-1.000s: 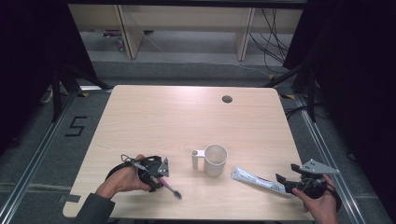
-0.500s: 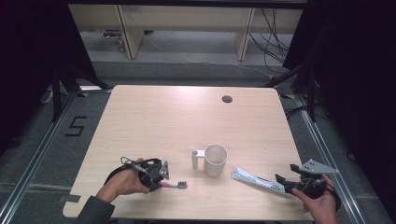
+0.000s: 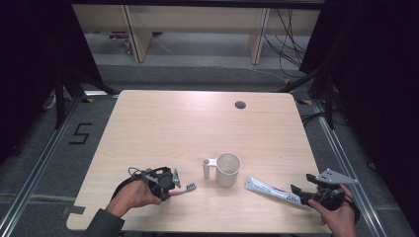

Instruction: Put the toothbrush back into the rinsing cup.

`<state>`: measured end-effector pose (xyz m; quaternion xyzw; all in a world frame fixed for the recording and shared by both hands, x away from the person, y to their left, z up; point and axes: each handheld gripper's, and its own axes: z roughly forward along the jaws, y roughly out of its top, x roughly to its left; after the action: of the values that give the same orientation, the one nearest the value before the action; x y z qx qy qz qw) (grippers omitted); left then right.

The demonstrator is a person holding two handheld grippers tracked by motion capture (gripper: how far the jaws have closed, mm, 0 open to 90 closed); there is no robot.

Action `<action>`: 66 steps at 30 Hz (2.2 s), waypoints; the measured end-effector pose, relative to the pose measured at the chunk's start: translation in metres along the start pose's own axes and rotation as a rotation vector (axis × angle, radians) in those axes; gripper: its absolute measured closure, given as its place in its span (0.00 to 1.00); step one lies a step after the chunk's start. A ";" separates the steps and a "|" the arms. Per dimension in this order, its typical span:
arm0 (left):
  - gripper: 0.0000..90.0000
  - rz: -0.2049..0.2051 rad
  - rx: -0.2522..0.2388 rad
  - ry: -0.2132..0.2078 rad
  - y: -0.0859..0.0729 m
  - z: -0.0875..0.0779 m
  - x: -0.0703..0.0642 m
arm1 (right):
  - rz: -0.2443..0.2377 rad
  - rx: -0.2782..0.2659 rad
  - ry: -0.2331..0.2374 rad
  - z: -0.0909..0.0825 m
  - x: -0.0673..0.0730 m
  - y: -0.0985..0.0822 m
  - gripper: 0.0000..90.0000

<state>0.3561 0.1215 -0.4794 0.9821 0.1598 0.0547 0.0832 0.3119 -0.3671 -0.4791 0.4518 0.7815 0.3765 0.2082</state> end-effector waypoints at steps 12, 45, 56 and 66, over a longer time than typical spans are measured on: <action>0.92 -0.018 0.036 -0.008 0.006 0.001 0.001 | 0.021 0.010 0.012 0.000 0.001 0.000 0.28; 0.92 -0.160 -0.373 0.012 -0.019 -0.046 0.008 | -0.011 -0.007 0.010 0.002 -0.002 0.000 0.28; 0.92 -0.216 -0.590 0.095 -0.023 -0.050 0.004 | 0.024 0.018 0.019 0.002 0.002 0.000 0.28; 0.92 -0.267 -0.706 0.136 -0.023 -0.049 0.004 | 0.025 0.018 0.020 0.002 0.001 0.000 0.28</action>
<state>0.3465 0.1514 -0.4356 0.8576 0.2628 0.1600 0.4122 0.3124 -0.3652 -0.4806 0.4595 0.7813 0.3764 0.1917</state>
